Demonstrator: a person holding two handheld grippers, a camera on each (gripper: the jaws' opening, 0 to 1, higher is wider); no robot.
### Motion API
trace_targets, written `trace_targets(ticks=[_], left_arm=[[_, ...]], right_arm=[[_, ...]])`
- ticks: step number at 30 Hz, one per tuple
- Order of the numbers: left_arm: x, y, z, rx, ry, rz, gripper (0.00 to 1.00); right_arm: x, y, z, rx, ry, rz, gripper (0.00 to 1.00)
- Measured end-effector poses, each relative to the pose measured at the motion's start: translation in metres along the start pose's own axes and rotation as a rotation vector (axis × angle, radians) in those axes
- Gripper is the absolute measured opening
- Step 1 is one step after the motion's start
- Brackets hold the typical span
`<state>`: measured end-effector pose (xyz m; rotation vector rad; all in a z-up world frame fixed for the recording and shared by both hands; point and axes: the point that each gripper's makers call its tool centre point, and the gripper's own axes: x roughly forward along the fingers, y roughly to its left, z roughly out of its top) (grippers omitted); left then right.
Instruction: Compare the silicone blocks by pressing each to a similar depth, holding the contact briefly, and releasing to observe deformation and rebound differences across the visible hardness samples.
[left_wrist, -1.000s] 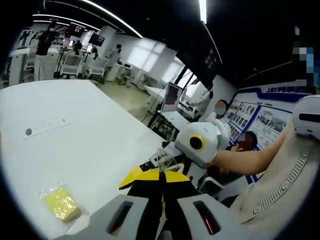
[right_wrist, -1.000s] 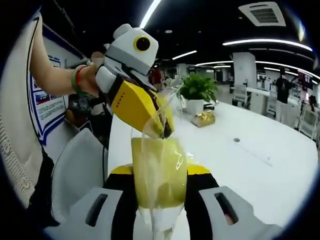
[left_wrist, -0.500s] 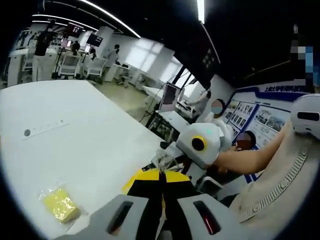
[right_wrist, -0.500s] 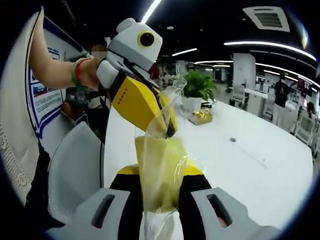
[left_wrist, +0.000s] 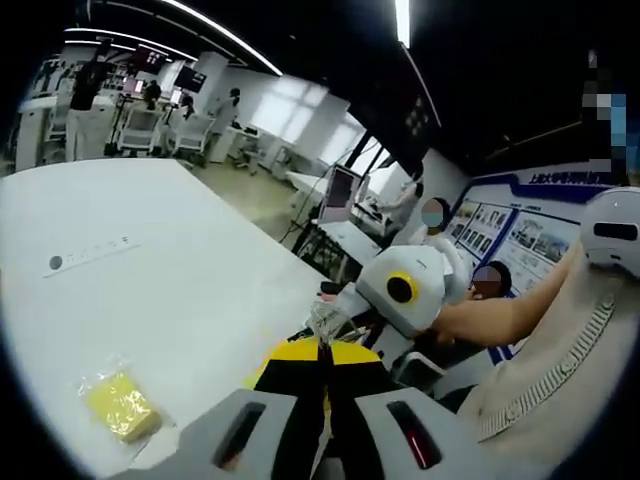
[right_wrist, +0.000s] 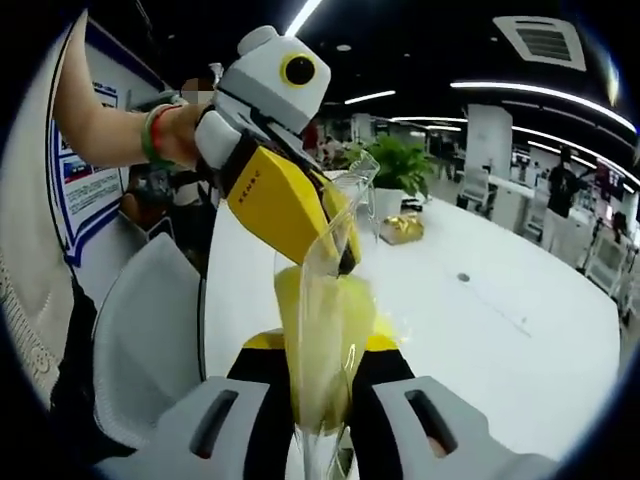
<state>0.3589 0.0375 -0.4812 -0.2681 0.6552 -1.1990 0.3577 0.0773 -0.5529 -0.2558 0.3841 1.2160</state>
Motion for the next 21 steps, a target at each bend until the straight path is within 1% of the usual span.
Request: trace_targets(ticks=[1, 5, 6, 7, 21], left_arm=[[-0.0002, 0.0000, 0.0000, 0.002, 0.001, 0.000, 0.00], [-0.0008, 0.0005, -0.0002, 0.000, 0.001, 0.003, 0.00], [-0.0009, 0.0004, -0.0004, 0.000, 0.001, 0.004, 0.00], [-0.0012, 0.0006, -0.0002, 0.002, 0.001, 0.006, 0.00], [-0.0009, 0.0004, 0.0011, 0.005, 0.008, 0.012, 0.00]], right_arm=[[0.0001, -0.0008, 0.0003, -0.013, -0.002, -0.006, 0.13], [0.0008, -0.0005, 0.0005, -0.019, -0.004, -0.007, 0.13], [0.0008, 0.0001, 0.0005, -0.009, -0.001, 0.000, 0.13], [0.0010, -0.0012, 0.0011, -0.026, -0.004, -0.009, 0.13], [-0.0001, -0.0008, 0.0017, -0.005, 0.000, 0.001, 0.14]])
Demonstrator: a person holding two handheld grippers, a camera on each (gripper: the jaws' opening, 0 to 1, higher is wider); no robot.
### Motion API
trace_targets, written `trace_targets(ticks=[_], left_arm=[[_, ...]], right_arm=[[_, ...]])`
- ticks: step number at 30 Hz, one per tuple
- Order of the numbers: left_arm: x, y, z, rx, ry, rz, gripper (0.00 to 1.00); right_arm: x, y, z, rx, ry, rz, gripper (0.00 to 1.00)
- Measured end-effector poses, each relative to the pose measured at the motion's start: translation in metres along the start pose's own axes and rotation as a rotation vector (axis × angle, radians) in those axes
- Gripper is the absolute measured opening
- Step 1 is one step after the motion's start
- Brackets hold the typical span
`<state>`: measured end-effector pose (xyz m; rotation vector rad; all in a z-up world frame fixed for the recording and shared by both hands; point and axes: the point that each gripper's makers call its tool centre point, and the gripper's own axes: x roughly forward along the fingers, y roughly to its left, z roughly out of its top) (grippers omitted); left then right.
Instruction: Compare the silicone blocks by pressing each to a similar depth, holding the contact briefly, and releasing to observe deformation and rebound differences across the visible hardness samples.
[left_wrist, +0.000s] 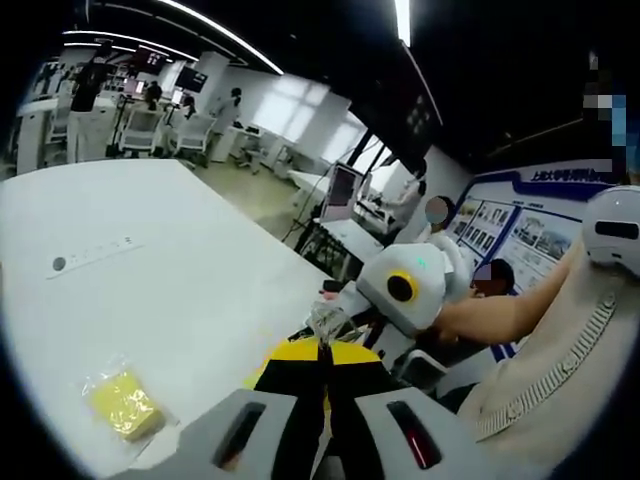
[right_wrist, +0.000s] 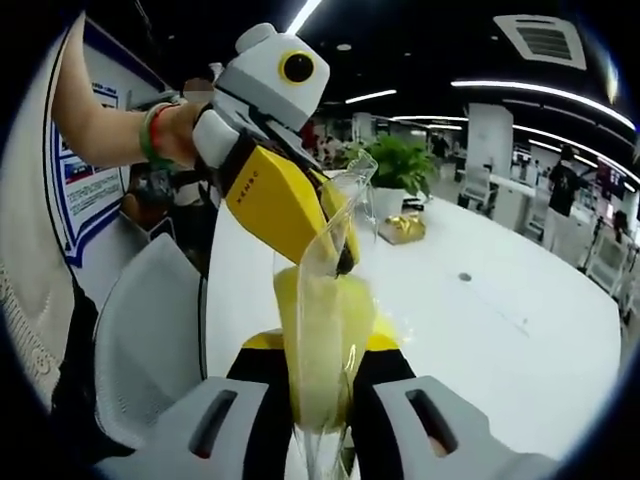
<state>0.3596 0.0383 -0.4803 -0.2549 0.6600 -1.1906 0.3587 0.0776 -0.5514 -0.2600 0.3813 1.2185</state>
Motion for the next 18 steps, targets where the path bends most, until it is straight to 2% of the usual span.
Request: trace_targets(ticks=[18], left_arm=[[-0.0001, -0.0023, -0.0005, -0.004, 0.004, 0.000, 0.00]], right_arm=[[-0.0010, 0.0037, -0.0002, 0.017, 0.002, 0.032, 0.19]])
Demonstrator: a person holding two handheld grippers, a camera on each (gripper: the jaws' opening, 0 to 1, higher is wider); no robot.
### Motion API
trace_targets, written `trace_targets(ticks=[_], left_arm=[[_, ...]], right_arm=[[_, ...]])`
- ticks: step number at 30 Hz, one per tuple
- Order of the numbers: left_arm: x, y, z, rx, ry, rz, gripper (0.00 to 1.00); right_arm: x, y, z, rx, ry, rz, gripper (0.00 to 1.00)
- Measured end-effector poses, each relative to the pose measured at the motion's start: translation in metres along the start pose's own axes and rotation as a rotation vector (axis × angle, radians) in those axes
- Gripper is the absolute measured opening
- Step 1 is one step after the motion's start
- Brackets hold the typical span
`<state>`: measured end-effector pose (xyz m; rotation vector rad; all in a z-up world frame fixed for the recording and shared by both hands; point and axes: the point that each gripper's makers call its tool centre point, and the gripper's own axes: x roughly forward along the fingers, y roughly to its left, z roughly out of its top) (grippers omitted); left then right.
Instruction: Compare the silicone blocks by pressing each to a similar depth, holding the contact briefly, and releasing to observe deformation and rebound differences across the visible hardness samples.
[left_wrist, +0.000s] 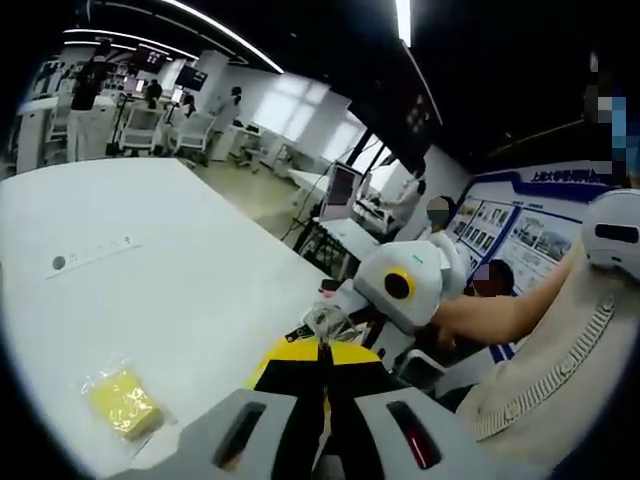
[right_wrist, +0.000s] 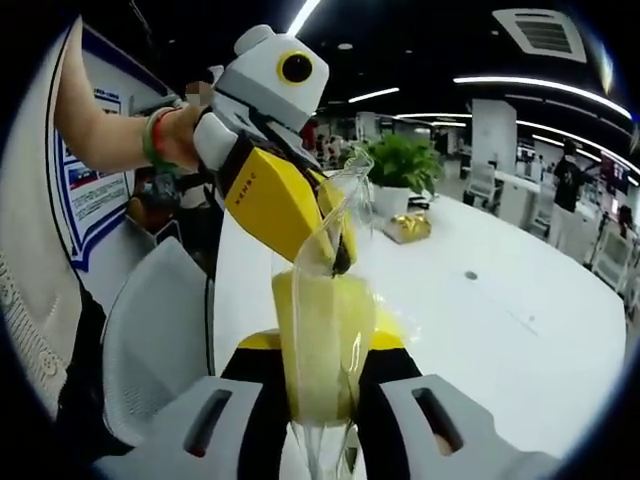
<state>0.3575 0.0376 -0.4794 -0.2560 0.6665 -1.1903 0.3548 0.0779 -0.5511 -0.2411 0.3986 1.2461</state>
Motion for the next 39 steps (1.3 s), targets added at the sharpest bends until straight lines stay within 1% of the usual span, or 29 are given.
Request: trace_targets(ticks=[11, 15, 23, 29, 30, 32, 33, 37, 39], left_arm=[[0.002, 0.000, -0.002, 0.001, 0.007, -0.002, 0.00], [0.004, 0.000, -0.003, 0.002, 0.014, -0.004, 0.00], [0.007, 0.001, -0.005, 0.000, 0.022, 0.002, 0.00], [0.007, 0.000, -0.006, -0.010, 0.022, 0.002, 0.00], [0.007, 0.000, -0.006, -0.013, 0.020, 0.002, 0.00], [0.006, -0.001, -0.007, -0.015, 0.015, -0.001, 0.00], [0.006, -0.001, -0.007, -0.019, 0.011, -0.001, 0.00], [0.003, -0.001, -0.004, -0.047, -0.013, 0.000, 0.00], [0.003, -0.002, -0.004, -0.059, -0.019, -0.003, 0.00]], right_arm=[[0.000, -0.001, -0.002, -0.027, 0.000, 0.006, 0.23], [-0.001, -0.002, -0.004, -0.044, 0.013, 0.009, 0.24], [-0.001, -0.003, -0.007, -0.048, 0.030, 0.010, 0.27], [-0.002, -0.003, -0.007, -0.052, 0.029, 0.002, 0.29], [-0.002, -0.003, -0.007, -0.061, 0.027, 0.001, 0.29], [-0.004, -0.003, -0.005, -0.112, 0.010, -0.009, 0.30], [-0.005, -0.003, -0.004, -0.117, 0.005, -0.013, 0.31], [-0.009, -0.002, 0.003, -0.095, -0.030, -0.025, 0.33], [-0.012, -0.003, 0.007, -0.089, -0.045, -0.043, 0.40]])
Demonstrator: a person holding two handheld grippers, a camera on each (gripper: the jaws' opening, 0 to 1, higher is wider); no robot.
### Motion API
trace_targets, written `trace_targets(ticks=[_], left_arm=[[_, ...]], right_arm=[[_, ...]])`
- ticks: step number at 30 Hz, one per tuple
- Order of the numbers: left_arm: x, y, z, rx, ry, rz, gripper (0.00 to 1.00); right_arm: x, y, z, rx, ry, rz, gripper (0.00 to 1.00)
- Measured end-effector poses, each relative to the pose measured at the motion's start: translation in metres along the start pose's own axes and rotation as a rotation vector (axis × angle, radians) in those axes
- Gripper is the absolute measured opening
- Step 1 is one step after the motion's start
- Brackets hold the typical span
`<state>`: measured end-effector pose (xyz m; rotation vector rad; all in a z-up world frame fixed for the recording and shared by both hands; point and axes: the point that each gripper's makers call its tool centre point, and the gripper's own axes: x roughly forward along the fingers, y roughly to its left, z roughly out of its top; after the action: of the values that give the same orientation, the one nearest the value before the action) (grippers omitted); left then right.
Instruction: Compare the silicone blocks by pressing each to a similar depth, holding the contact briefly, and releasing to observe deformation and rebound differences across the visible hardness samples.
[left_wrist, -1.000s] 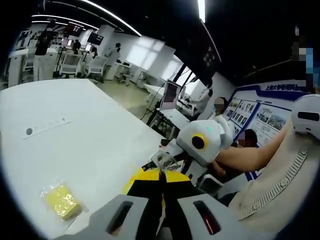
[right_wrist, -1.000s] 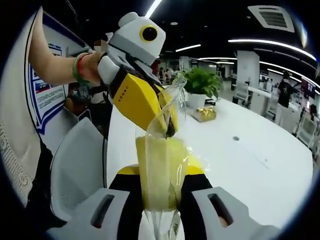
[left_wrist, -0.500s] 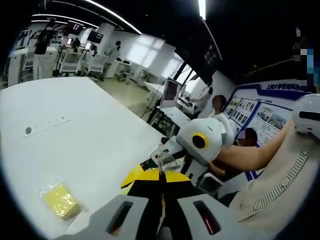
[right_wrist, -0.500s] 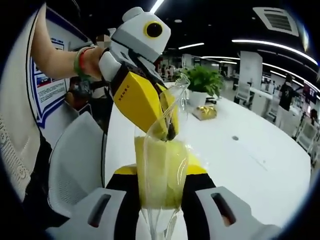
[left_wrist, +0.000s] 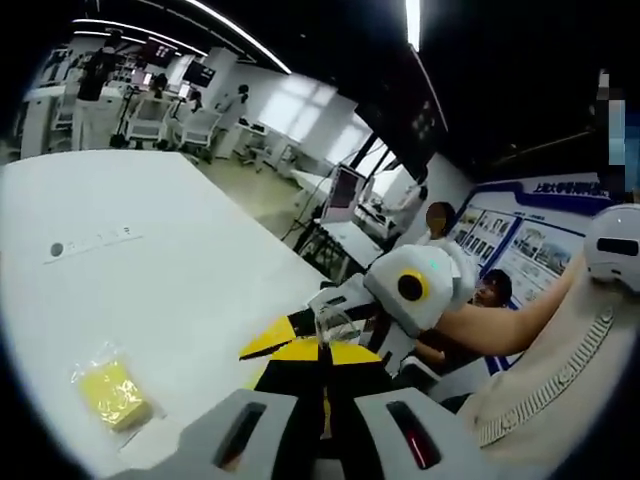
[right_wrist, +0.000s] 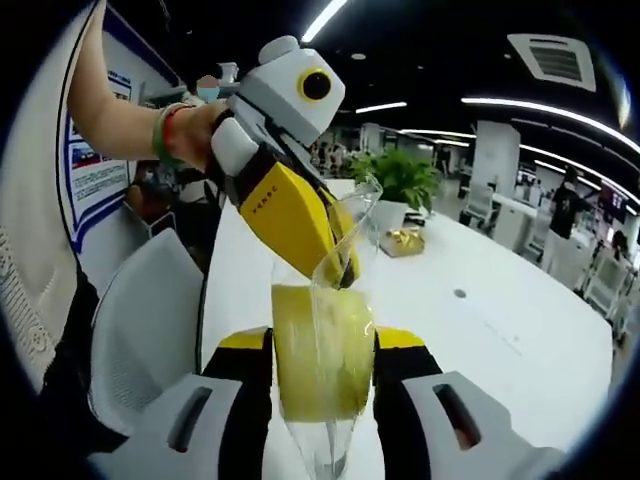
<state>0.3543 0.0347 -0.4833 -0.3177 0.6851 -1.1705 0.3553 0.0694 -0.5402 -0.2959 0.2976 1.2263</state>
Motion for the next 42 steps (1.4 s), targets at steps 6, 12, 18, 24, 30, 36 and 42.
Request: trace_targets(ticks=[6, 12, 18, 24, 30, 36, 42], left_arm=[[0.003, -0.002, -0.003, -0.055, -0.047, -0.005, 0.00], [0.008, -0.001, -0.012, -0.091, -0.062, -0.011, 0.00], [0.013, 0.005, -0.021, -0.137, -0.075, -0.009, 0.00], [0.018, 0.024, -0.027, -0.186, -0.099, 0.025, 0.00], [0.035, 0.055, -0.034, -0.230, -0.125, 0.066, 0.00], [0.053, 0.083, -0.037, -0.313, -0.166, 0.083, 0.00], [0.072, 0.104, -0.037, -0.400, -0.187, 0.074, 0.00]], right_arm=[[-0.014, -0.005, 0.005, 0.028, -0.027, -0.080, 0.61], [-0.045, -0.009, 0.004, 0.075, -0.087, -0.207, 0.72], [-0.085, -0.014, -0.004, 0.115, -0.132, -0.348, 0.74], [-0.133, -0.008, -0.027, 0.201, -0.128, -0.457, 0.72], [-0.164, 0.005, -0.053, 0.271, -0.075, -0.561, 0.75], [-0.178, 0.021, -0.064, 0.351, -0.082, -0.642, 0.75], [-0.183, 0.027, -0.078, 0.401, -0.048, -0.682, 0.74]])
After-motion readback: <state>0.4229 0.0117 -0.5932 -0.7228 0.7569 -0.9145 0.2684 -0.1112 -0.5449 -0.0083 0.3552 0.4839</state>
